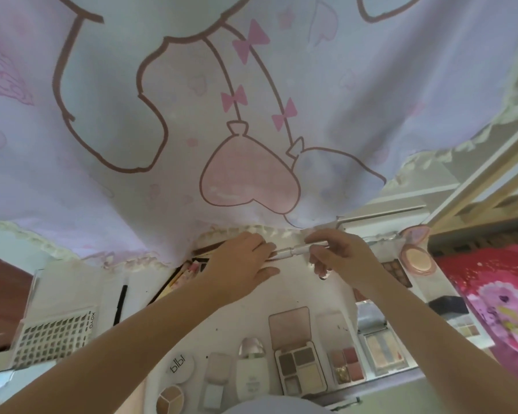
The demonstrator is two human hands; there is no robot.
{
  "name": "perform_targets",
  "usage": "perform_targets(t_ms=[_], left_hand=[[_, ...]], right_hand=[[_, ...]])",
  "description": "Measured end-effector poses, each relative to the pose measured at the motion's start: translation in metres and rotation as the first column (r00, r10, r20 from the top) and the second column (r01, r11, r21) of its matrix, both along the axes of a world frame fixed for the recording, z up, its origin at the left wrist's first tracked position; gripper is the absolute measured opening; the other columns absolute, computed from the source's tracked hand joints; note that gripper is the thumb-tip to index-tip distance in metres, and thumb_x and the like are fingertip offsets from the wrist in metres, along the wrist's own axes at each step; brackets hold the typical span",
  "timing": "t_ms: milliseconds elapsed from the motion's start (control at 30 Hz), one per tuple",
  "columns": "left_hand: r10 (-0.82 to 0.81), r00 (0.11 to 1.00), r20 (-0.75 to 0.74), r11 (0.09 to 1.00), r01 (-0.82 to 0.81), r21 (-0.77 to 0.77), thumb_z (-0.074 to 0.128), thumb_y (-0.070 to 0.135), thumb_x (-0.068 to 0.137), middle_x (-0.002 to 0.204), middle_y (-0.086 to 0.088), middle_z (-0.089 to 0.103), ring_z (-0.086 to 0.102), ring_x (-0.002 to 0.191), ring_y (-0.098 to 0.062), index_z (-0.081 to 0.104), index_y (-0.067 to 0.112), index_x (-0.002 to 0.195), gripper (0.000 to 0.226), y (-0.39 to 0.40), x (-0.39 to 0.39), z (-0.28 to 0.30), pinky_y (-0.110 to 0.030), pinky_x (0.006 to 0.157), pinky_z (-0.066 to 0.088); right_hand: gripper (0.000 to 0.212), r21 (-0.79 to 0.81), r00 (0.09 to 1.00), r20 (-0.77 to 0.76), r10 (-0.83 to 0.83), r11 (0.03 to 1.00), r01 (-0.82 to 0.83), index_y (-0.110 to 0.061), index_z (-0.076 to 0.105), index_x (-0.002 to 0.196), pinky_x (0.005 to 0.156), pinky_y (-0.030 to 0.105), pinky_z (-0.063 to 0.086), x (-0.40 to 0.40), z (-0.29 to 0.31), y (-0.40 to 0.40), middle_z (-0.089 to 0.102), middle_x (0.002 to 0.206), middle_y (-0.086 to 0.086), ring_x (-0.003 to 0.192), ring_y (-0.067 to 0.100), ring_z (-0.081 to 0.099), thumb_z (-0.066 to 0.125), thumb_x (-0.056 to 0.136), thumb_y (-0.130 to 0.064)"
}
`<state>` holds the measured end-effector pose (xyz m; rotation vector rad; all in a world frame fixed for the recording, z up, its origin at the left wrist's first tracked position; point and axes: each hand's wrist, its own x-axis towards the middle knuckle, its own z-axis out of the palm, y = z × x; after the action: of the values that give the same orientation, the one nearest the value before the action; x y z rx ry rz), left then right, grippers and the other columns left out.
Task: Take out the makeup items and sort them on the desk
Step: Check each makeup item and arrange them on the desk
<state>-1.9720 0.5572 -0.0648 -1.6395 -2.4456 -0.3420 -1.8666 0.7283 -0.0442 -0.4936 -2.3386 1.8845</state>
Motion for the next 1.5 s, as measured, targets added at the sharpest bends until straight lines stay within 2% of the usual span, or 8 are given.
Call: perform_targets(t_ms=[67, 133, 233, 333, 400, 833, 1233, 1500], left_hand=[[0.096, 0.983, 0.158, 0.993, -0.084, -0.079, 0.038, 0.044, 0.092, 0.116, -0.001, 0.058, 0.056, 0.105, -0.018, 0.052, 0.014, 0.125, 0.047, 0.007, 0.002, -0.007, -0.024, 0.087, 0.046], [0.201, 0.945, 0.257, 0.964, -0.144, -0.224, 0.031, 0.047, 0.095, 0.137, -0.001, 0.04, 0.037, 0.127, -0.017, 0.03, 0.016, 0.141, 0.055, 0.01, 0.003, -0.021, -0.024, 0.103, 0.032], [0.265, 0.927, 0.264, 0.91, -0.149, -0.387, 0.031, 0.044, 0.097, 0.141, -0.002, 0.034, 0.032, 0.13, -0.019, 0.027, 0.016, 0.141, 0.053, 0.008, 0.005, -0.042, -0.029, 0.104, 0.033], [0.322, 0.901, 0.292, 0.831, -0.121, -0.543, 0.03, 0.042, 0.098, 0.138, -0.006, 0.038, 0.035, 0.127, -0.021, 0.033, 0.013, 0.137, 0.049, 0.005, 0.009, -0.062, -0.032, 0.102, 0.036], [0.35, 0.88, 0.319, 0.786, -0.091, -0.611, 0.027, 0.041, 0.098, 0.139, -0.007, 0.037, 0.036, 0.128, -0.022, 0.035, 0.011, 0.136, 0.05, 0.002, 0.01, -0.073, -0.033, 0.102, 0.035], [0.531, 0.775, 0.342, 0.648, -0.112, -0.754, 0.026, 0.035, 0.1, 0.156, -0.011, -0.002, -0.001, 0.145, -0.024, 0.015, 0.009, 0.146, 0.054, -0.023, 0.002, -0.114, -0.038, 0.117, 0.018], [0.504, 0.79, 0.349, 0.658, -0.089, -0.748, 0.029, 0.032, 0.1, 0.156, -0.009, -0.007, -0.004, 0.145, -0.022, 0.01, 0.012, 0.148, 0.055, -0.033, 0.002, -0.12, -0.036, 0.116, 0.019], [0.486, 0.792, 0.37, 0.674, -0.07, -0.735, 0.029, 0.031, 0.1, 0.157, -0.007, -0.005, -0.003, 0.145, -0.021, 0.011, 0.013, 0.147, 0.054, -0.038, -0.002, -0.12, -0.036, 0.118, 0.018]], right_hand=[[0.027, 0.04, 0.996, 0.027, -0.082, 0.996, 0.081, -0.019, 0.061, 0.077, 0.046, 0.017, 0.045, 0.007, -0.003, 0.012, 0.061, 0.046, -0.005, 0.038, 0.003, 0.053, 0.054, 0.086, 0.006], [0.017, 0.284, 0.992, 0.048, -0.119, 0.954, 0.1, -0.015, 0.064, 0.08, 0.051, 0.008, 0.043, 0.013, -0.009, 0.024, 0.058, 0.05, -0.009, 0.041, -0.002, 0.054, 0.057, 0.086, -0.001], [0.019, 0.677, 0.992, 0.103, -0.078, 0.736, -0.012, -0.003, 0.068, 0.093, 0.059, 0.001, 0.037, 0.02, -0.019, 0.037, 0.048, 0.055, -0.015, 0.053, -0.006, 0.056, 0.056, 0.087, -0.016], [0.021, 0.763, 0.962, 0.247, -0.112, 0.635, -0.122, -0.003, 0.066, 0.101, 0.054, 0.01, 0.03, 0.025, -0.04, 0.044, 0.066, 0.076, 0.008, 0.079, 0.023, 0.064, 0.053, 0.089, -0.015], [0.025, 0.766, 0.943, 0.305, -0.131, 0.623, -0.161, -0.004, 0.064, 0.103, 0.063, 0.021, 0.035, 0.026, -0.052, 0.046, 0.07, 0.093, 0.014, 0.09, 0.027, 0.064, 0.049, 0.09, -0.02], [0.031, 0.755, 0.876, 0.472, -0.094, 0.556, -0.347, -0.009, 0.056, 0.116, 0.08, 0.032, 0.045, -0.021, -0.074, 0.035, 0.066, 0.105, 0.013, 0.106, 0.03, 0.054, 0.037, 0.091, -0.011], [0.032, 0.737, 0.842, 0.529, -0.108, 0.551, -0.392, -0.014, 0.057, 0.115, 0.089, 0.033, 0.039, -0.032, -0.084, 0.04, 0.066, 0.108, 0.01, 0.108, 0.03, 0.053, 0.037, 0.09, -0.012], [0.032, 0.749, 0.817, 0.562, -0.126, 0.496, -0.439, -0.017, 0.049, 0.122, 0.067, 0.029, 0.042, -0.028, -0.09, 0.034, 0.06, 0.112, 0.009, 0.114, 0.035, 0.045, 0.042, 0.091, -0.025]])
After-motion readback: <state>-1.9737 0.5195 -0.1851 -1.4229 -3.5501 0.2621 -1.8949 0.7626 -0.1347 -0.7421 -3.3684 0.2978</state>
